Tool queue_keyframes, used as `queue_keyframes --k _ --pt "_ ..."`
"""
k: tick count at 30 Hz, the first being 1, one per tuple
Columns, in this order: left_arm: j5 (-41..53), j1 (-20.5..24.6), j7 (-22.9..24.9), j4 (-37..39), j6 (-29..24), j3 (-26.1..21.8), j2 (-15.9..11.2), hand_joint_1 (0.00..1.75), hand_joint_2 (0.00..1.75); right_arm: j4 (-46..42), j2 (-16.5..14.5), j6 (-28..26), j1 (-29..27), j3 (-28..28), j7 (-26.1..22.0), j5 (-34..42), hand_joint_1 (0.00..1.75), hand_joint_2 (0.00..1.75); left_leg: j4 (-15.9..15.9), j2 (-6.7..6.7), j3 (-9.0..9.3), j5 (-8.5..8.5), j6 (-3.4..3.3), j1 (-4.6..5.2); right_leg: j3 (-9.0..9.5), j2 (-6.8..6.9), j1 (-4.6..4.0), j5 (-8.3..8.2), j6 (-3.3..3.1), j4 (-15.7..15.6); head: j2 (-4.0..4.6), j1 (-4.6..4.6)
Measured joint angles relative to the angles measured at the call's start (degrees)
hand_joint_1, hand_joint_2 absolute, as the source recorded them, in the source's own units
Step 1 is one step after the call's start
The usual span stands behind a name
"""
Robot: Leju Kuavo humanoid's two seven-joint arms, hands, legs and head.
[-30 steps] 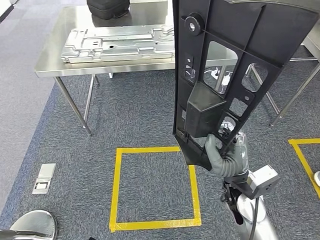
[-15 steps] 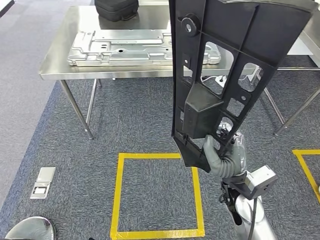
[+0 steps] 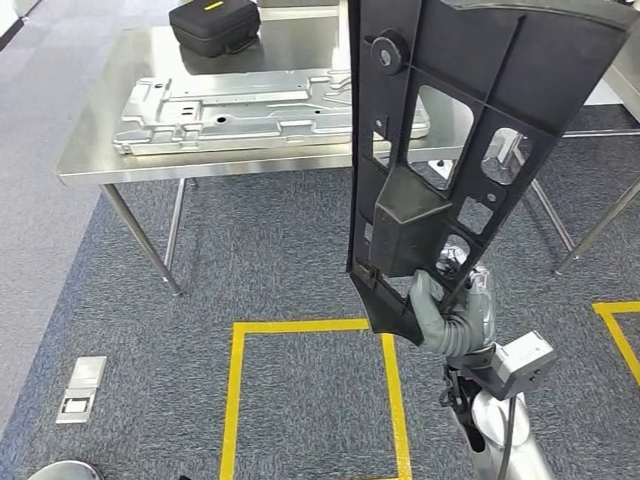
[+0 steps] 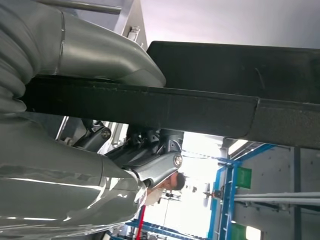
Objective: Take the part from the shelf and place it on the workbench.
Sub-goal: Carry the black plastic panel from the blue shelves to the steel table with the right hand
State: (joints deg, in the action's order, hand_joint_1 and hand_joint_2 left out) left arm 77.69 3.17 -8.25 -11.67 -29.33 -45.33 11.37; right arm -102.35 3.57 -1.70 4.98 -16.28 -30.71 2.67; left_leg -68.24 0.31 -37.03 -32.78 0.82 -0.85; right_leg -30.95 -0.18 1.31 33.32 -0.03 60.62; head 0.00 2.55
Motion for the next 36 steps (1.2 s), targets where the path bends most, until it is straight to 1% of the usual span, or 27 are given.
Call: queue_keyframes --k 1,2,4,6,7,8,9,11,12,13,15,16,17,19,21,23,24,26,27,28,29,30,31,32,33,35,36 --pt "0.0 0.0 0.0 0.0 0.0 0.0 0.0 0.00 1.75 0.0 0.0 0.0 0.0 0.0 0.0 0.0 1.75 1.75 2.6 -0.03 0.37 1.59 -0.21 0.17 0.61 0.02 0.03 0.45 0.23 0.0 0.00 0.01" --pt "0.0 0.0 0.0 0.0 0.0 0.0 0.0 0.00 1.75 0.1 0.0 0.0 0.1 0.0 0.0 0.0 1.75 1.75 4.5 -0.06 0.60 2.54 -0.54 0.37 0.94 0.04 0.03 0.83 0.56 -0.1 -0.01 0.04" --pt "0.0 -0.1 0.0 0.0 0.0 0.0 0.0 0.00 1.75 0.1 0.0 0.0 0.0 0.0 0.0 0.0 1.75 1.75 5.7 -0.13 0.60 2.29 -1.34 0.75 1.45 -0.01 -0.02 1.14 1.37 0.0 -0.01 0.06" --pt "0.1 -0.2 0.1 0.0 0.0 0.0 0.0 0.00 1.75 0.1 0.0 0.0 -0.1 0.0 0.0 -0.1 1.75 1.75 6.4 -0.10 1.58 2.47 -2.20 0.64 1.84 -0.01 -0.03 1.32 2.02 0.7 0.00 0.01" --pt "0.1 -0.1 0.1 0.0 0.0 0.0 0.0 0.00 1.75 0.0 0.0 0.0 0.0 -0.1 -0.1 -0.1 1.75 1.75 6.7 -0.09 2.13 2.27 -2.58 0.53 1.46 0.01 -0.05 1.82 2.19 1.9 0.00 -0.02" --pt "0.1 0.0 0.1 0.0 0.0 0.0 0.0 0.00 1.75 0.0 0.0 0.0 0.0 -0.1 -0.1 -0.1 1.75 1.75 6.8 -0.08 2.64 2.11 -2.89 0.42 0.48 0.02 -0.04 2.92 2.29 3.9 0.00 -0.04" --pt "0.1 0.1 0.1 0.0 0.0 0.0 0.0 0.00 1.75 0.0 0.0 0.0 0.1 -0.1 -0.1 -0.1 1.75 1.75 6.9 -0.08 2.97 1.86 -3.13 0.40 -1.16 0.03 -0.06 4.40 2.40 6.8 0.00 -0.07" --pt "0.1 0.1 0.2 0.0 0.0 0.0 0.0 0.00 1.75 0.1 0.0 0.0 0.0 -0.1 -0.1 -0.1 1.75 1.75 6.9 -0.09 3.44 1.28 -3.33 0.43 -5.49 0.03 -0.09 6.93 2.55 13.1 0.00 -0.08" --pt "0.1 0.0 0.3 0.0 0.0 0.0 0.0 0.00 1.75 0.2 0.0 0.0 -0.1 -0.1 -0.1 -0.1 1.75 1.75 6.9 -0.08 3.77 0.93 -3.29 0.45 -7.05 0.03 -0.10 6.83 2.61 14.7 0.00 -0.08" --pt "0.1 0.0 0.3 0.0 0.0 0.0 0.0 0.00 1.75 0.2 0.0 0.0 -0.2 -0.1 -0.1 -0.1 1.75 1.75 6.9 -0.07 4.25 0.53 -3.23 0.46 -7.68 0.04 -0.11 5.47 2.60 14.3 0.00 -0.08" --pt "0.1 -0.1 0.3 0.0 0.0 0.0 0.0 0.00 1.75 0.3 0.0 0.0 -0.2 -0.1 -0.1 -0.1 1.75 1.75 7.0 -0.03 5.52 -0.42 -3.01 0.43 -6.37 0.04 -0.19 0.18 2.33 8.5 0.00 -0.08" --pt "0.1 0.0 0.3 0.0 0.0 0.0 0.0 0.00 1.75 0.3 -0.1 0.0 -0.2 -0.1 -0.1 -0.1 1.75 1.75 7.0 -0.03 6.03 -0.81 -2.86 0.41 -5.69 0.09 -0.35 -1.66 2.09 5.7 0.00 -0.07" --pt "0.1 0.0 0.3 0.0 0.0 0.0 0.0 0.00 1.75 0.4 -0.1 0.0 -0.1 -0.1 -0.1 -0.1 1.75 1.75 7.0 -0.03 6.21 -1.09 -2.61 0.39 -5.17 0.14 -0.56 -2.39 1.78 3.3 -0.01 -0.15" --pt "0.1 0.0 0.3 0.0 0.0 0.0 0.0 0.00 1.75 0.4 -0.1 0.0 -0.2 -0.1 -0.1 -0.1 1.75 1.75 6.9 -0.05 6.45 -1.28 -1.86 0.42 -5.23 0.22 -0.89 -2.04 1.10 1.8 0.00 -0.25" --pt "0.1 0.0 0.3 0.0 0.0 0.0 0.0 0.00 1.75 0.4 -0.2 0.0 -0.3 -0.2 -0.1 -0.1 1.75 1.75 6.4 -0.06 6.82 -1.44 -1.18 0.47 -4.41 0.22 -0.67 -2.17 0.40 0.9 0.00 -0.28" --pt "0.1 0.2 0.3 0.0 0.0 0.0 0.0 0.00 1.75 0.3 -0.3 0.0 -0.1 -0.2 -0.1 -0.1 1.75 1.75 3.9 -0.07 5.85 -2.61 -0.71 0.42 -3.23 0.28 -0.27 -1.85 -0.08 0.5 0.00 -0.24" --pt "0.1 0.3 0.3 0.0 0.0 0.0 0.0 0.00 1.75 0.3 -0.4 0.0 -0.1 -0.2 -0.1 -0.1 1.75 1.75 1.4 -0.07 4.42 -3.72 -0.43 0.33 -2.79 0.31 -0.16 -1.60 -0.22 0.4 0.00 -0.22" --pt "0.1 0.4 0.3 0.0 0.0 0.0 0.0 0.00 1.75 0.3 -0.4 0.0 -0.1 -0.2 -0.1 -0.1 1.75 1.75 -4.9 -0.08 0.13 -5.95 0.07 0.15 -2.06 0.29 -0.09 -0.88 -0.40 0.4 -0.01 -0.16" --pt "0.1 0.3 0.3 0.0 0.0 0.0 0.0 0.00 1.75 0.3 -0.5 0.0 -0.1 -0.2 -0.1 0.0 1.75 1.75 -6.8 -0.08 -1.63 -6.20 0.21 0.11 -1.59 0.23 -0.08 -0.46 -0.42 0.4 -0.01 -0.17" --pt "0.1 0.1 0.3 0.0 0.0 0.0 0.0 0.00 1.75 0.3 -0.5 0.0 -0.2 -0.2 -0.1 0.0 1.75 1.75 -7.1 -0.08 -2.64 -5.43 0.28 0.10 -0.98 0.15 -0.06 0.00 -0.38 0.4 -0.01 -0.16" --pt "0.1 0.1 0.3 0.0 0.0 0.0 0.0 0.00 1.75 0.3 -0.5 0.0 -0.2 -0.2 -0.1 0.0 1.75 1.75 -5.5 -0.08 -2.75 -3.48 0.27 0.10 -0.24 0.09 -0.04 0.52 -0.28 0.4 0.00 -0.16" --pt "0.1 0.0 0.3 0.0 0.0 0.0 0.0 0.00 1.75 0.3 -0.5 0.0 -0.3 -0.2 -0.1 0.0 1.75 1.75 -2.3 -0.09 -2.23 -0.67 0.14 0.11 0.58 0.07 0.00 1.10 -0.13 0.4 0.00 -0.16" --pt "0.1 0.0 0.3 0.0 0.0 0.0 0.0 0.00 1.75 0.3 -0.5 0.0 -0.3 -0.2 -0.1 0.0 1.75 1.75 0.4 -0.11 -1.69 1.51 -0.06 0.22 1.31 0.07 0.01 1.63 0.08 0.4 0.00 -0.18" --pt "0.1 0.0 0.3 0.0 0.0 0.0 0.0 0.00 1.75 0.4 -0.6 0.0 -0.3 -0.2 -0.1 0.0 1.75 1.75 2.9 -0.14 -1.36 2.57 -0.34 0.42 1.76 0.08 0.02 2.10 0.37 0.3 0.00 -0.15" --pt "0.2 0.0 0.3 0.0 0.0 0.0 0.0 0.00 1.75 0.4 -0.6 0.0 -0.3 -0.2 -0.1 0.0 1.75 1.75 4.2 -0.15 -1.24 3.16 -0.72 0.62 2.06 0.08 0.01 2.51 0.75 0.2 0.00 -0.14" --pt "0.2 -0.2 0.3 0.0 0.0 0.0 0.0 0.00 1.75 0.4 -0.7 0.0 -0.3 -0.2 -0.1 -0.1 1.75 1.75 5.1 -0.13 -1.07 2.58 -1.60 0.90 2.58 0.04 -0.04 2.85 1.60 0.2 0.00 -0.11" --pt "0.2 -0.2 0.3 0.0 0.0 0.0 0.0 0.00 1.75 0.4 -0.7 0.0 -0.3 -0.2 -0.1 -0.1 1.75 1.75 5.3 -0.11 -0.59 2.85 -2.04 0.80 2.94 0.04 -0.03 2.96 1.97 0.3 0.00 -0.14"
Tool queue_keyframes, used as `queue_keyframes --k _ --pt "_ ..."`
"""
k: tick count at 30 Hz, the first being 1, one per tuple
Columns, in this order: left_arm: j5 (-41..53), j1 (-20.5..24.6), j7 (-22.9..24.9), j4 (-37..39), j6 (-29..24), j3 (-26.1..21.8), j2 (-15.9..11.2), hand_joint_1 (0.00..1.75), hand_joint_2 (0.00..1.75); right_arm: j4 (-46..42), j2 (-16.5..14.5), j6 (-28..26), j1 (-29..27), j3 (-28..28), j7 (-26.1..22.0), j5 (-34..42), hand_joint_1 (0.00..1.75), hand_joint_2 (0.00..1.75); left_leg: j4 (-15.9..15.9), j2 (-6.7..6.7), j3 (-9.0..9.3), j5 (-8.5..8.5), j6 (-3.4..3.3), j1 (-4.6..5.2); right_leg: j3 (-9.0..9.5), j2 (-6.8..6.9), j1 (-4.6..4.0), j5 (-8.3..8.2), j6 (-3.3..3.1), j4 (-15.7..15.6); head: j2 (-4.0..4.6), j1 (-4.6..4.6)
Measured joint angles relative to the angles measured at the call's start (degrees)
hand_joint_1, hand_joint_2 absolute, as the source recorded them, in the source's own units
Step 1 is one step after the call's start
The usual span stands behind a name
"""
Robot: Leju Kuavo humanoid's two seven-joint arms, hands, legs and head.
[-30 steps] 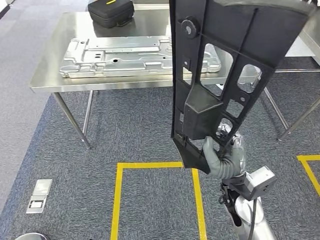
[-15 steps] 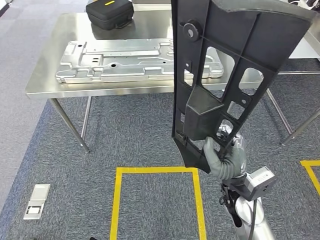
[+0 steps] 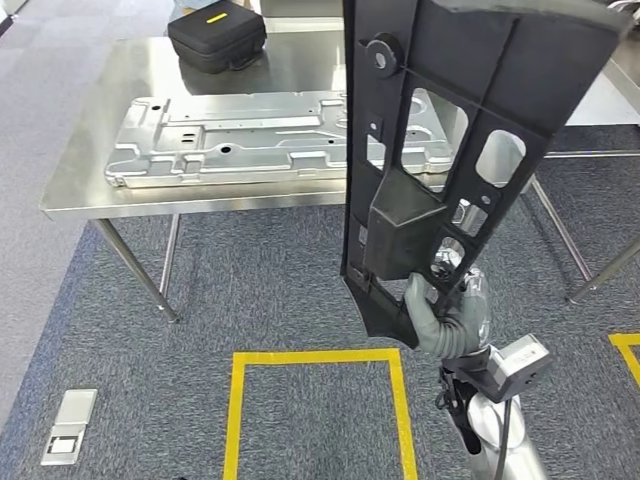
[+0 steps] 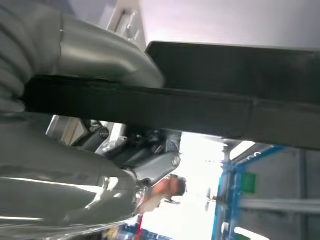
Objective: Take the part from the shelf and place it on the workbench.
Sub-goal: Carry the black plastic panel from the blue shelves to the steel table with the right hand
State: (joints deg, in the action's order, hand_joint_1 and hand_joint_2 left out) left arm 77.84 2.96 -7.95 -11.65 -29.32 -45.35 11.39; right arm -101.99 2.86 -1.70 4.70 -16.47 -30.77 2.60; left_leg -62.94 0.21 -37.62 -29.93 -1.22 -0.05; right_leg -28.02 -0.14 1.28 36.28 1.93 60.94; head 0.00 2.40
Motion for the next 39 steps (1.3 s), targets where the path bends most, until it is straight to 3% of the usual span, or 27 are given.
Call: queue_keyframes --k 2,3,6,7,8,10,11,12,14,16,18,21,22,23,25,27,29,32,34,36,37,38,39 --pt "0.0 0.1 0.0 0.0 0.0 0.0 0.0 0.00 1.75 0.0 0.0 0.0 0.2 0.0 0.0 0.0 1.75 1.75 0.6 0.03 1.13 -0.29 -0.66 -0.26 -0.45 0.00 -0.01 0.47 0.39 2.1 0.00 -0.08" --pt "0.0 0.2 -0.1 0.0 0.0 0.0 0.0 0.00 1.75 0.0 0.0 0.0 0.3 -0.1 0.0 0.0 1.75 1.75 0.9 0.02 1.61 -0.45 -0.93 -0.37 -1.72 0.01 -0.02 1.31 0.51 4.5 0.00 -0.11" --pt "0.0 0.3 -0.1 0.0 0.0 0.0 0.0 0.00 1.75 0.1 0.0 0.0 0.2 -0.2 0.0 0.0 1.75 1.75 1.0 0.02 2.68 -1.45 -1.31 -0.37 -7.81 0.01 -0.08 4.48 0.81 13.0 0.00 -0.16" --pt "0.0 0.2 0.0 0.0 0.0 0.0 0.0 0.00 1.75 0.1 0.0 0.0 0.2 -0.2 0.0 0.0 1.75 1.75 1.0 0.04 3.15 -1.88 -1.27 -0.36 -9.09 0.01 -0.09 4.27 0.77 13.7 -0.01 -0.17" --pt "0.0 0.2 0.0 0.0 0.0 0.0 0.0 0.00 1.75 0.2 0.0 0.0 0.2 -0.2 0.0 0.0 1.75 1.75 1.0 0.08 3.72 -2.33 -1.20 -0.36 -9.54 0.01 -0.11 2.83 0.64 12.6 -0.01 -0.17" --pt "0.0 0.1 0.0 0.0 0.0 0.0 0.0 0.00 1.75 0.2 0.0 0.0 0.2 -0.2 0.0 0.0 1.75 1.75 1.0 0.13 5.06 -3.26 -0.94 -0.38 -8.70 0.02 -0.20 -2.34 0.21 7.0 -0.01 -0.15" --pt "0.0 0.2 0.0 0.0 0.0 0.0 0.0 0.00 1.75 0.3 0.0 0.0 0.2 -0.2 0.0 0.0 1.75 1.75 1.1 0.15 5.53 -3.62 -0.78 -0.40 -8.40 0.08 -0.37 -3.70 0.02 4.5 0.00 -0.17" --pt "0.0 0.2 0.0 0.0 0.0 0.0 0.0 0.00 1.75 0.3 0.0 0.0 0.1 -0.2 0.0 0.0 1.75 1.75 1.1 0.14 5.76 -3.96 -0.48 -0.38 -8.25 0.15 -0.54 -4.29 -0.24 2.8 -0.01 -0.23" --pt "0.0 0.2 0.1 0.0 0.1 0.0 0.0 0.00 1.75 0.4 0.0 0.0 0.0 -0.3 0.0 0.0 1.75 1.75 1.1 0.12 6.18 -4.34 0.26 -0.30 -8.36 0.24 -0.78 -3.93 -0.89 1.9 -0.01 -0.34" --pt "0.0 0.2 0.1 0.0 0.1 0.0 0.1 0.00 1.75 0.4 0.0 0.0 0.0 -0.3 0.0 0.0 1.75 1.75 0.7 0.11 6.64 -4.73 0.87 -0.23 -7.50 0.27 -0.44 -4.56 -1.52 1.4 -0.02 -0.32" --pt "0.0 0.4 0.1 0.0 0.1 0.0 0.1 0.00 1.75 0.4 -0.1 0.0 0.2 -0.2 0.0 0.0 1.75 1.75 -2.1 0.10 5.36 -5.93 1.37 -0.32 -6.45 0.39 -0.10 -4.28 -1.97 0.9 -0.02 -0.26" --pt "0.0 0.5 0.1 0.0 0.1 0.0 0.1 0.00 1.75 0.4 -0.2 0.0 0.3 -0.2 0.0 0.0 1.75 1.75 -11.1 0.10 -0.43 -9.30 2.08 -0.51 -5.48 0.37 -0.12 -3.34 -2.43 0.8 0.00 -0.21" --pt "0.0 0.4 0.1 0.0 0.2 0.0 0.1 0.00 1.75 0.4 -0.2 0.0 0.3 -0.2 0.0 0.1 1.75 1.75 -12.5 0.10 -1.88 -9.27 2.13 -0.51 -5.06 0.28 -0.16 -2.96 -2.47 0.8 0.00 -0.22" --pt "0.1 0.3 0.2 0.0 0.2 0.0 0.1 0.00 1.75 0.4 -0.2 0.0 0.2 -0.2 0.1 0.1 1.75 1.75 -12.1 0.10 -2.49 -8.08 2.07 -0.48 -4.52 0.19 -0.19 -2.54 -2.46 0.8 0.00 -0.22" --pt "0.2 0.2 0.2 0.0 0.3 0.0 0.1 0.00 1.75 0.4 -0.2 0.1 0.3 -0.2 0.1 0.1 1.75 1.75 -6.6 0.12 -1.40 -3.30 1.47 -0.26 -3.06 0.12 -0.25 -1.51 -2.33 0.8 0.00 -0.23" --pt "0.3 0.2 0.2 0.0 0.4 0.0 0.0 0.00 1.75 0.4 -0.2 0.1 0.3 -0.2 0.1 0.1 1.75 1.75 -2.2 0.08 -0.26 -0.70 0.53 0.37 -1.98 0.19 -0.18 -0.70 -1.98 0.5 0.00 -0.21" --pt "0.4 0.1 0.3 0.0 0.5 0.0 0.0 0.00 1.75 0.4 -0.3 0.2 0.3 -0.3 0.1 0.1 1.75 1.75 -0.8 0.06 0.06 -0.88 -0.26 0.94 -1.45 0.17 -0.12 -0.41 -1.25 0.2 -0.01 -0.15" --pt "0.4 -0.1 0.3 0.0 0.4 0.0 0.0 0.00 1.75 0.4 -0.3 0.2 0.4 -0.3 0.1 0.2 1.75 1.75 1.4 0.13 2.17 -0.85 -1.04 0.53 -0.98 0.10 -0.28 -0.26 -0.23 1.3 -0.01 -0.13" --pt "0.4 0.2 0.3 0.0 0.4 0.0 0.0 0.00 1.75 0.4 -0.3 0.3 0.8 -0.4 0.1 0.2 1.75 1.75 2.3 0.14 3.59 -1.07 -1.40 0.13 -3.33 0.10 -0.27 1.29 0.14 5.7 -0.01 -0.15" --pt "0.4 0.3 0.3 0.0 0.4 0.0 0.0 0.00 1.75 0.4 -0.3 0.3 0.9 -0.4 0.1 0.2 1.75 1.75 2.5 0.14 4.29 -1.69 -1.55 0.00 -7.85 0.11 -0.23 3.52 0.44 11.8 -0.01 -0.16" --pt "0.4 0.3 0.3 0.0 0.5 0.0 0.0 0.00 1.75 0.4 -0.3 0.3 0.9 -0.5 0.1 0.3 1.75 1.75 2.5 0.14 4.71 -2.13 -1.46 -0.07 -9.69 0.12 -0.20 3.73 0.59 13.6 -0.01 -0.16" --pt "0.4 0.2 0.4 0.0 0.5 0.0 0.0 0.00 1.75 0.5 -0.3 0.3 0.8 -0.5 0.1 0.3 1.75 1.75 2.5 0.15 5.29 -2.61 -1.33 -0.14 -10.72 0.13 -0.18 2.80 0.70 13.7 -0.01 -0.16" --pt "0.4 0.1 0.4 0.0 0.5 0.0 0.0 0.00 1.75 0.5 -0.3 0.3 0.8 -0.5 0.1 0.3 1.75 1.75 2.5 0.16 6.00 -3.15 -1.17 -0.24 -10.84 0.14 -0.15 0.60 0.82 11.8 -0.01 -0.17"
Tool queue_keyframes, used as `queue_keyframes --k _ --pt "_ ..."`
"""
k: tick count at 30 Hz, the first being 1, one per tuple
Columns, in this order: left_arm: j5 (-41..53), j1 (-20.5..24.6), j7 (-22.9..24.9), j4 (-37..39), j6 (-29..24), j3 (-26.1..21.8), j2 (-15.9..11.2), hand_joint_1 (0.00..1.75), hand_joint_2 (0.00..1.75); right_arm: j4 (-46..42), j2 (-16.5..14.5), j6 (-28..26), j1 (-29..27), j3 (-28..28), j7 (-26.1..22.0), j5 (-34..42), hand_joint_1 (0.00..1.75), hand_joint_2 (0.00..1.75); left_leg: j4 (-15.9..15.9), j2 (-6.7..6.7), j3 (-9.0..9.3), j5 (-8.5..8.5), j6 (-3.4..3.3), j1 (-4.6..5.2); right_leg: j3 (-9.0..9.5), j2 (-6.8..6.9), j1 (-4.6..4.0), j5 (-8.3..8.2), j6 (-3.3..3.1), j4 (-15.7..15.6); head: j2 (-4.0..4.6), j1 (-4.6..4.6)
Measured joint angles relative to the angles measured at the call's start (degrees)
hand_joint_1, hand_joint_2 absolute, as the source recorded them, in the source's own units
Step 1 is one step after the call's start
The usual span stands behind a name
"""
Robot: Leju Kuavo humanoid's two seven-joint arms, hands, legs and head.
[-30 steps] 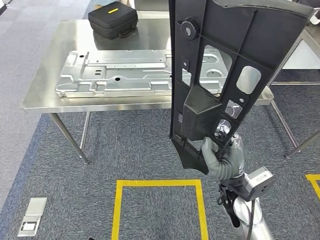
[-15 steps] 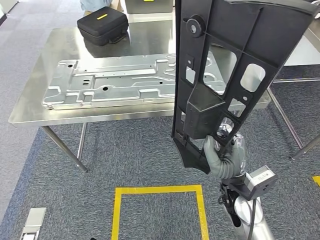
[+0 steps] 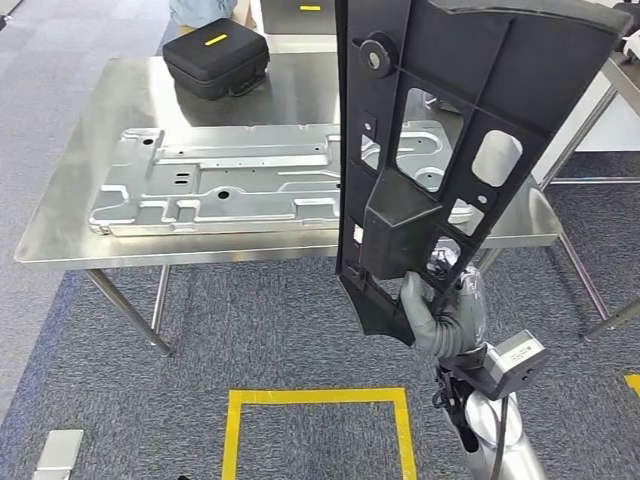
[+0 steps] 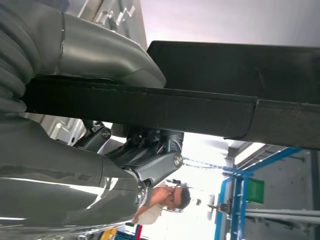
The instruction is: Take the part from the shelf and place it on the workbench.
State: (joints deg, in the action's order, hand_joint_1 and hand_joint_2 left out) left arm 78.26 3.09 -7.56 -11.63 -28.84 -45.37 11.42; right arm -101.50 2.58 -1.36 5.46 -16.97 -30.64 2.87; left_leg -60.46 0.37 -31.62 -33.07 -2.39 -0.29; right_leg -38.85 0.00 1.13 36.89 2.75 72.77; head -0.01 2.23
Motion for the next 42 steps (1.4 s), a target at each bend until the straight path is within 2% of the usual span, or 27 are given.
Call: queue_keyframes --k 2,3,4,7,9,10,12,13,14,15,17,18,19,21,24,26,28,29,30,32,33,34,35,37,39,40,42 --pt "0.0 0.0 0.0 0.0 0.0 0.0 0.0 0.00 1.75 0.1 0.0 0.0 0.0 0.0 0.0 0.0 1.75 1.75 0.0 0.03 1.44 -1.08 0.44 -0.21 1.04 0.01 -0.05 -5.14 0.07 -6.0 0.01 0.01" --pt "0.0 0.1 0.0 0.0 0.0 0.0 0.0 0.00 1.75 0.2 0.0 0.0 0.0 -0.1 0.0 0.0 1.75 1.75 0.0 0.05 1.80 -1.51 0.74 -0.22 1.42 0.05 -0.21 -6.41 -0.16 -8.5 0.00 -0.07" --pt "0.0 0.1 0.0 0.0 0.0 0.0 0.0 0.00 1.75 0.3 0.0 0.1 0.0 -0.1 0.0 0.0 1.75 1.75 0.0 0.05 1.99 -1.90 1.09 -0.20 1.47 0.07 -0.35 -6.89 -0.59 -9.8 -0.01 -0.11" --pt "0.0 0.2 0.0 0.0 0.0 0.0 0.0 0.00 1.75 0.4 0.0 0.1 -0.1 -0.2 0.1 0.0 1.75 1.75 -0.2 0.02 2.50 -2.48 1.89 -0.10 1.82 0.08 -0.37 -6.33 -2.13 -10.5 -0.01 -0.15" --pt "0.0 0.3 0.1 0.0 0.0 0.0 0.0 0.00 1.75 0.4 0.0 0.2 0.0 -0.2 0.1 0.1 1.75 1.75 -2.4 0.01 1.74 -3.27 2.36 -0.17 2.84 0.11 -0.10 -5.91 -2.77 -10.8 -0.01 -0.05" --pt "0.0 0.4 0.1 0.0 0.0 0.0 0.0 0.00 1.75 0.3 0.0 0.2 0.1 -0.2 0.1 0.1 1.75 1.75 -5.1 0.00 0.28 -4.26 2.64 -0.24 3.31 0.15 0.00 -5.63 -2.98 -11.0 -0.01 0.01" --pt "0.1 0.4 0.2 0.0 0.0 0.0 0.0 0.00 1.75 0.3 0.0 0.2 0.0 -0.2 0.1 0.1 1.75 1.75 -12.1 -0.01 -4.22 -6.72 3.05 -0.33 4.06 0.14 -0.02 -4.90 -3.23 -11.0 -0.01 0.07" --pt "0.1 0.3 0.2 0.0 0.0 0.0 0.0 0.00 1.75 0.3 0.0 0.2 -0.1 -0.3 0.1 0.1 1.75 1.75 -14.6 -0.01 -6.18 -7.25 3.12 -0.32 4.51 0.10 -0.07 -4.49 -3.26 -11.0 0.00 0.07" --pt "0.1 0.2 0.3 0.0 0.0 0.0 0.0 0.00 1.75 0.3 0.0 0.2 -0.2 -0.3 0.1 0.1 1.75 1.75 -15.3 -0.01 -7.37 -6.64 3.06 -0.27 5.06 0.05 -0.14 -4.06 -3.27 -11.0 -0.01 0.07" --pt "0.1 0.2 0.3 0.0 0.0 0.0 0.0 0.00 1.75 0.3 0.0 0.2 -0.3 -0.3 0.1 0.1 1.75 1.75 -14.0 -0.01 -7.62 -4.82 2.85 -0.18 5.73 -0.01 -0.21 -3.60 -3.27 -11.0 -0.01 0.07" --pt "0.3 0.1 0.3 0.0 0.0 0.0 0.0 0.00 1.75 0.4 0.0 0.2 -0.4 -0.3 0.1 0.1 1.75 1.75 -8.0 -0.03 -6.49 0.52 1.84 0.25 7.12 -0.01 -0.29 -2.65 -3.16 -11.2 -0.01 0.05" --pt "0.4 0.1 0.3 0.0 0.0 0.0 -0.1 0.00 1.75 0.4 0.0 0.2 -0.4 -0.3 0.1 0.1 1.75 1.75 -5.4 -0.04 -6.00 2.21 1.26 0.58 7.61 -0.01 -0.22 -2.30 -3.01 -11.3 0.00 0.03" --pt "0.4 0.1 0.3 0.0 0.0 0.0 -0.1 0.00 1.75 0.4 0.0 0.2 -0.5 -0.3 0.1 0.1 1.75 1.75 -3.5 -0.05 -5.63 3.10 0.77 0.93 7.85 0.00 -0.11 -2.01 -2.75 -11.4 0.00 0.02" --pt "0.4 0.0 0.3 0.0 0.0 0.0 -0.1 0.00 1.75 0.3 0.0 0.2 -0.6 -0.3 0.1 0.1 1.75 1.75 -1.8 -0.03 -5.24 2.88 0.24 1.37 8.19 -0.03 0.06 -2.02 -1.98 -11.5 0.01 0.00" --pt "0.4 0.0 0.3 0.0 0.0 0.0 -0.1 0.00 1.75 0.2 0.0 0.2 -0.7 -0.3 0.0 0.0 1.75 1.75 0.2 -0.04 -3.09 2.96 -0.22 0.75 8.21 -0.04 -0.07 -1.39 -1.05 -10.0 0.00 -0.05" --pt "0.4 0.2 0.3 0.0 0.0 0.0 -0.1 0.00 1.75 0.2 0.0 0.2 -0.6 -0.4 0.0 0.0 1.75 1.75 0.7 -0.05 -1.98 2.71 -0.49 0.41 5.50 -0.06 -0.09 0.79 -0.63 -5.1 -0.01 -0.13" --pt "0.4 0.2 0.3 0.0 0.0 0.0 0.0 0.00 1.75 0.3 0.1 0.2 -0.7 -0.5 0.0 0.1 1.75 1.75 0.8 -0.05 -1.32 2.05 -0.50 0.26 1.24 -0.05 0.03 2.66 -0.07 0.8 -0.01 -0.15" --pt "0.4 0.2 0.3 0.0 0.0 0.0 0.0 0.00 1.75 0.3 0.1 0.2 -0.8 -0.5 0.0 0.1 1.75 1.75 0.8 -0.04 -0.87 1.61 -0.33 0.15 -0.17 -0.04 0.08 2.26 0.16 1.9 0.00 -0.16" --pt "0.4 0.1 0.3 0.0 0.0 0.0 0.0 0.00 1.75 0.3 0.1 0.2 -0.9 -0.5 0.0 0.1 1.75 1.75 0.7 -0.03 -0.28 1.13 -0.08 0.00 -0.62 -0.03 0.13 0.62 0.34 1.1 -0.01 -0.16" --pt "0.4 0.1 0.3 0.0 0.0 0.0 0.0 0.00 1.75 0.3 0.1 0.2 -1.0 -0.5 0.0 0.1 1.75 1.75 0.8 0.00 1.14 0.07 0.53 -0.36 0.85 -0.05 0.23 -4.57 0.60 -4.7 -0.01 -0.15" --pt "0.4 0.1 0.3 0.0 0.0 0.0 0.0 0.00 1.75 0.4 0.1 0.2 -1.0 -0.6 0.0 0.1 1.75 1.75 0.7 0.02 1.70 -0.40 0.86 -0.46 1.60 -0.03 0.14 -5.98 0.59 -7.8 -0.01 -0.15" --pt "0.4 0.2 0.3 0.0 0.0 0.0 0.0 0.00 1.75 0.4 0.1 0.2 -1.0 -0.6 0.0 0.1 1.75 1.75 0.7 0.02 2.00 -0.86 1.21 -0.47 2.09 0.01 0.02 -6.78 0.23 -9.7 -0.01 -0.16" --pt "0.5 0.2 0.3 0.0 0.0 0.0 0.0 0.00 1.75 0.4 0.1 0.2 -1.1 -0.6 0.0 0.1 1.75 1.75 0.6 0.02 2.23 -1.22 1.59 -0.42 2.17 0.05 -0.14 -6.62 -0.31 -10.5 -0.01 -0.16" --pt "0.5 0.2 0.3 0.0 0.0 0.1 0.1 0.00 1.75 0.4 0.1 0.2 -1.2 -0.6 0.1 0.1 1.75 1.75 0.5 -0.02 2.47 -1.59 2.15 -0.31 2.33 0.10 -0.19 -6.41 -1.51 -10.8 -0.02 -0.11" --pt "0.5 0.3 0.3 0.0 0.0 0.1 0.1 0.00 1.75 0.4 0.1 0.2 -1.1 -0.5 0.1 0.1 1.75 1.75 -0.9 -0.05 2.12 -2.14 2.58 -0.33 3.06 0.10 0.05 -6.08 -2.17 -11.1 -0.01 -0.02" --pt "0.5 0.4 0.3 0.0 0.0 0.1 0.1 0.00 1.75 0.4 0.1 0.2 -1.0 -0.5 0.1 0.1 1.75 1.75 -3.1 -0.05 1.01 -3.04 2.83 -0.38 3.50 0.14 0.19 -5.86 -2.44 -11.3 0.00 0.05" --pt "0.5 0.5 0.2 0.0 0.1 0.1 0.1 0.00 1.75 0.4 0.1 0.2 -0.9 -0.6 0.1 0.0 1.75 1.75 -10.0 -0.06 -3.07 -5.76 3.29 -0.46 4.17 0.21 0.18 -5.24 -2.83 -11.4 0.01 0.12"
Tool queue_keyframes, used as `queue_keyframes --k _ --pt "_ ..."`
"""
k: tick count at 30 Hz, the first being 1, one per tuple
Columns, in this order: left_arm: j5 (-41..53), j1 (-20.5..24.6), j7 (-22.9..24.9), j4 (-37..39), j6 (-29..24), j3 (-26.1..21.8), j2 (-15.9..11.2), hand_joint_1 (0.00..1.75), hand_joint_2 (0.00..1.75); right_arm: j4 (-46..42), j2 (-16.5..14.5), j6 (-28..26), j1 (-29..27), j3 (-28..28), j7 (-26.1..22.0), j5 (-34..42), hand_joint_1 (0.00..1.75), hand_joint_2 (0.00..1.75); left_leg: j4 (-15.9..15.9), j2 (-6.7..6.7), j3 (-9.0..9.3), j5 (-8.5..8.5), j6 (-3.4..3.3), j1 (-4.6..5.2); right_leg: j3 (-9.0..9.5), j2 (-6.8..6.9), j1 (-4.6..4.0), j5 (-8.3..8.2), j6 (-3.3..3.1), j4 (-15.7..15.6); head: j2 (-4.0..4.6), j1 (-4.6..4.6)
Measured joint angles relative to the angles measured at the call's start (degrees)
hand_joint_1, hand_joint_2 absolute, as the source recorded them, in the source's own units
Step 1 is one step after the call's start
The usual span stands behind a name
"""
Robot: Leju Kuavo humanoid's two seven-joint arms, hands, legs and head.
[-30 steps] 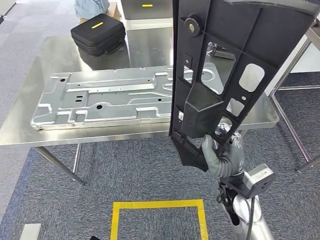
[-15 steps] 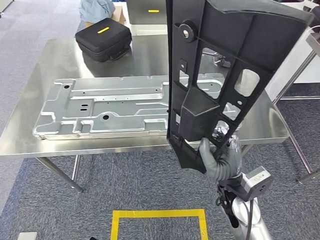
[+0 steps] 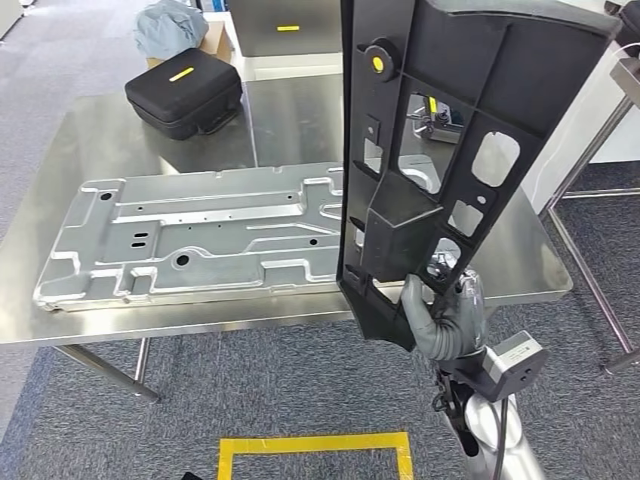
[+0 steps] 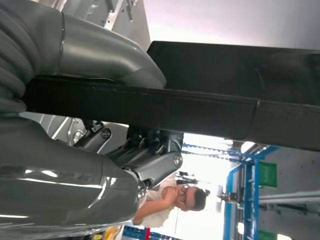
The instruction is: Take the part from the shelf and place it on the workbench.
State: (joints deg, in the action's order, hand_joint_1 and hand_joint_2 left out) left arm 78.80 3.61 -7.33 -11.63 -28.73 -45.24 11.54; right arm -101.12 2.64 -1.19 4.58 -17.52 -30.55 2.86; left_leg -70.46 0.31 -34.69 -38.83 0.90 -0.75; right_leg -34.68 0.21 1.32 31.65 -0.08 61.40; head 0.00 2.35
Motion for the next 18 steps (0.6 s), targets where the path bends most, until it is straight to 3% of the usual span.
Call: queue_keyframes --k 1,2,3,5,6,7,10,11,14,18 --pt "0.0 0.0 0.0 0.0 0.0 0.0 0.0 0.00 1.75 0.0 0.0 0.0 0.0 0.0 0.0 0.0 1.75 1.75 -3.3 0.00 -2.27 -1.01 0.11 -0.01 0.32 -0.02 -0.05 0.34 -0.08 0.0 0.00 0.01" --pt "0.0 -0.1 0.0 0.0 0.1 0.0 0.0 0.00 1.75 0.0 0.0 0.0 0.0 0.0 0.0 -0.1 1.75 1.75 -5.1 0.00 -3.93 -0.97 0.11 0.03 0.75 -0.06 -0.11 0.71 -0.12 0.0 0.00 0.00" --pt "0.0 -0.2 0.0 0.0 0.1 0.0 0.0 0.00 1.75 0.1 0.0 0.0 0.0 0.0 0.0 -0.1 1.75 1.75 -4.9 0.00 -4.71 0.32 -0.04 0.10 1.30 -0.13 -0.19 1.11 -0.14 0.0 -0.01 0.01" --pt "0.0 -0.3 0.0 0.0 0.1 0.0 0.0 0.00 1.75 0.1 0.0 0.0 0.1 0.0 0.1 -0.2 1.75 1.75 0.7 0.00 -3.83 5.80 -0.87 0.43 2.65 -0.19 -0.33 2.02 -0.10 0.0 0.00 0.00" --pt "0.0 -0.3 0.0 0.0 0.1 0.0 0.0 0.00 1.75 0.1 0.0 0.0 0.3 0.0 0.1 -0.3 1.75 1.75 3.6 -0.03 -3.17 7.98 -1.46 0.71 3.24 -0.17 -0.37 2.40 -0.01 -0.1 -0.01 -0.03" --pt "0.0 -0.3 0.0 0.0 0.1 0.0 -0.1 0.00 1.75 0.2 0.0 0.0 0.4 0.0 0.1 -0.3 1.75 1.75 5.8 -0.06 -2.66 9.11 -2.09 1.06 3.54 -0.17 -0.29 2.67 0.15 -0.2 -0.01 -0.03" --pt "0.1 -0.4 0.0 0.0 0.1 0.1 -0.1 0.00 1.75 0.5 0.0 0.2 0.7 0.0 0.4 -0.6 1.75 1.75 8.2 -0.10 -2.09 9.08 -3.00 1.72 3.93 -0.21 -0.09 3.09 1.10 -0.9 -0.02 0.03" --pt "0.2 -0.4 0.0 0.0 0.2 0.1 -0.1 0.00 1.75 0.6 0.0 0.3 0.9 -0.1 0.6 -0.7 1.75 1.75 9.0 -0.08 -1.70 9.41 -2.73 1.63 4.31 -0.22 -0.17 3.07 1.27 -1.3 -0.01 0.05" --pt "0.6 -0.2 0.1 0.0 0.7 0.1 -0.1 0.00 1.75 1.1 0.1 1.0 2.3 -0.2 1.3 -1.1 1.75 1.75 10.5 0.03 -0.52 9.79 -1.87 1.17 5.21 -0.27 -0.47 2.14 0.83 -2.1 -0.01 0.06" --pt "1.4 0.0 0.2 0.0 1.2 0.2 0.0 0.00 1.75 2.6 0.5 2.2 6.0 -0.8 2.9 -1.7 1.75 1.75 10.6 0.11 -0.22 9.44 -2.08 1.20 5.54 -0.27 -0.51 1.71 0.86 -2.4 -0.01 0.05"
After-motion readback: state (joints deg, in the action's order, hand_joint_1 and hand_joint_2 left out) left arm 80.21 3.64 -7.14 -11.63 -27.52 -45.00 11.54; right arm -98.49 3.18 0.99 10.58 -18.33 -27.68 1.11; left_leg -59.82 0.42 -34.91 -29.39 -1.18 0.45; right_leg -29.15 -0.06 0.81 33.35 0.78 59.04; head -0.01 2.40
